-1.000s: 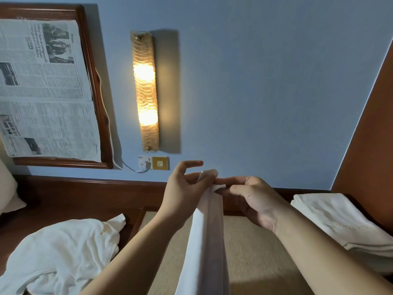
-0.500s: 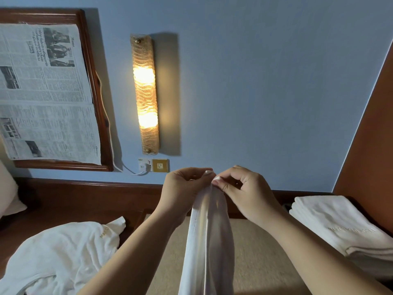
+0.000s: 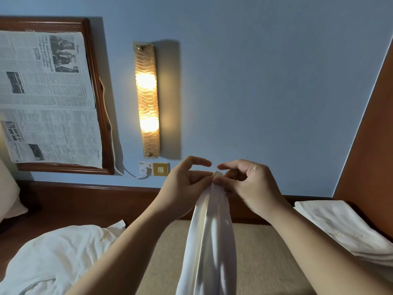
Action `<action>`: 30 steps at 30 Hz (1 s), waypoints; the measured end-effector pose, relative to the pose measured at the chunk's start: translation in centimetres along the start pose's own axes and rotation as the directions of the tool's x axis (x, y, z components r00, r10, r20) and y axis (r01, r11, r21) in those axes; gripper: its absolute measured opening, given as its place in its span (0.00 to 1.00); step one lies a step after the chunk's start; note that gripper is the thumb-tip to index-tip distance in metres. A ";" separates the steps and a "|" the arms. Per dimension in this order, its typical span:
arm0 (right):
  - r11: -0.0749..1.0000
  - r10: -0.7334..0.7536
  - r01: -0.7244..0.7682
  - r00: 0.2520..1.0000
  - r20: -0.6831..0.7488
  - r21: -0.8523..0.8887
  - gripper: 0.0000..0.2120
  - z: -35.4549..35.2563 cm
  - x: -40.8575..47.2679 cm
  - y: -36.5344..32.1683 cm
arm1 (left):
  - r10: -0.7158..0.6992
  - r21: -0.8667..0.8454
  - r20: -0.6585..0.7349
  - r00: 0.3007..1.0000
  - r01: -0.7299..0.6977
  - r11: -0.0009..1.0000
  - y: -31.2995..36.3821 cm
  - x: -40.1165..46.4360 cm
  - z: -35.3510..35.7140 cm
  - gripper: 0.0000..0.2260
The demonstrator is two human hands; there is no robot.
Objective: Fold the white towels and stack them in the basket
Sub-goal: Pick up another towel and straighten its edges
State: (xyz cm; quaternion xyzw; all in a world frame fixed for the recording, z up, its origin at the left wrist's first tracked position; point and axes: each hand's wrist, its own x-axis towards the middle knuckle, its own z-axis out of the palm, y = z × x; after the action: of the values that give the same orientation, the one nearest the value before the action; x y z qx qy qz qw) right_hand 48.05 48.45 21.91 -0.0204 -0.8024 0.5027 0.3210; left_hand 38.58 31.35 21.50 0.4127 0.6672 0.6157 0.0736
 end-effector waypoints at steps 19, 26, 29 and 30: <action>0.855 -0.032 0.122 0.982 0.184 -0.505 0.05 -0.1 -0.8 1.0 | 0.073 0.148 -0.295 0.953 -0.030 0.989 -3.8 -3.0 3.4 0.08; 0.930 -0.072 0.075 0.997 0.021 -0.361 0.04 -0.6 -0.8 -0.9 | 0.178 0.221 -0.369 0.912 -0.100 0.970 -5.9 -5.4 5.9 0.10; 0.953 -0.064 0.072 0.997 0.037 -0.294 0.04 -1.0 -0.8 -1.7 | 0.200 0.224 -0.414 0.888 -0.114 0.968 -5.3 -5.5 6.6 0.07; 0.958 -0.062 0.072 0.997 0.046 -0.279 0.04 -1.2 -0.9 -2.0 | 0.198 0.212 -0.415 0.888 -0.118 0.970 -5.1 -5.5 6.7 0.08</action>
State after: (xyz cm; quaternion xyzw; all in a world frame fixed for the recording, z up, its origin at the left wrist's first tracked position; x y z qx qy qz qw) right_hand 49.98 48.14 23.44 -0.0291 -0.8714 0.3733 0.3169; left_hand 43.88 33.43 13.22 0.3235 0.6840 0.6326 -0.1649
